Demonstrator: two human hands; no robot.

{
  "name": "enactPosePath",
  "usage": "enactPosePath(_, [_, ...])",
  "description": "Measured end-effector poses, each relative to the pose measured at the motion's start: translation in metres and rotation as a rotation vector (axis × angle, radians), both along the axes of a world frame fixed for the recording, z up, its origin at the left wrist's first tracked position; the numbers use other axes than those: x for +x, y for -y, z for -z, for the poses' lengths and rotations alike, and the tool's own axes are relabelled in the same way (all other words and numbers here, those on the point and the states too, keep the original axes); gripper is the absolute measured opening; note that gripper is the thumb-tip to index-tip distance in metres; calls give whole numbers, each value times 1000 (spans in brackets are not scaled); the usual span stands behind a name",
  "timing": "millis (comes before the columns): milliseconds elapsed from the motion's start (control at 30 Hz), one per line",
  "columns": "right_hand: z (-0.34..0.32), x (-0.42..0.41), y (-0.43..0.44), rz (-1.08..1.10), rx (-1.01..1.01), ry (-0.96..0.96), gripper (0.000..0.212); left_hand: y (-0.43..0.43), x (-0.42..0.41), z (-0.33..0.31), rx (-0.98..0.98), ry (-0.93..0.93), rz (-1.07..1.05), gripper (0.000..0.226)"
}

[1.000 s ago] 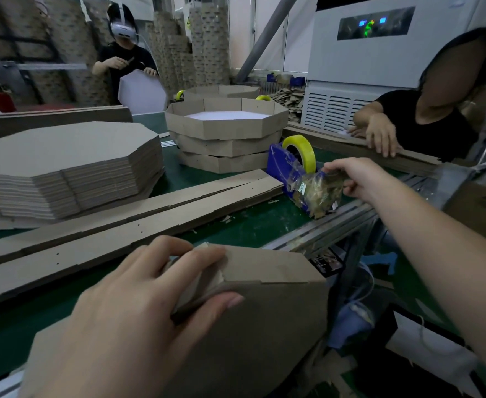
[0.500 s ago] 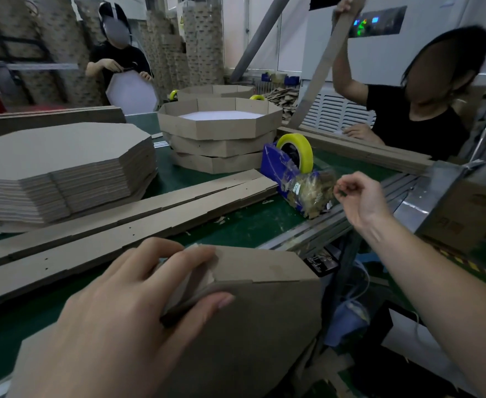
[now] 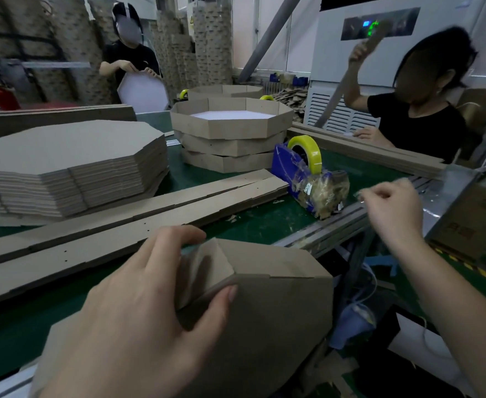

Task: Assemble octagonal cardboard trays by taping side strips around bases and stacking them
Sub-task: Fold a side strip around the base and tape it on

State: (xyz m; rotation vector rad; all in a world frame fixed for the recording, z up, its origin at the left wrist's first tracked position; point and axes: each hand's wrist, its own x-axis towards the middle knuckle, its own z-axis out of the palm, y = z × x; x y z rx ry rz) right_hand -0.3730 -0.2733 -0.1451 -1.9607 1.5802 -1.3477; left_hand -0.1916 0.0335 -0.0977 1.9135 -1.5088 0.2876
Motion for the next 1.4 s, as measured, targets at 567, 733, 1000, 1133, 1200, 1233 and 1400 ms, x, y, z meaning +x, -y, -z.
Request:
enactPosePath(567, [-94,78,-141,-1410,584,-310,19,-6,3,6,-189,-107,51,61])
enactPosePath(733, [-93,78,-140,-1416,615,-325,18,-7,4,4,-200,26,118,28])
enactPosePath(1000, [-101,75,-139,-1314,569,-599,27,-7,5,8,-188,-6,157,22])
enactPosePath(1133, [-105,76,-139,-1277,596,-678,28,-7,4,9,-200,4,156,22])
enactPosePath(1200, [-108,77,-138,-1262,630,-743,31,-6,3,10,-198,12,162,22])
enactPosePath(1233, [-108,78,-136,-1240,638,-780,34,-6,3,10,-201,14,163,22])
enactPosePath(1400, [-101,78,-124,-1044,485,-1016,65,-6,4,9,-213,-4,152,21])
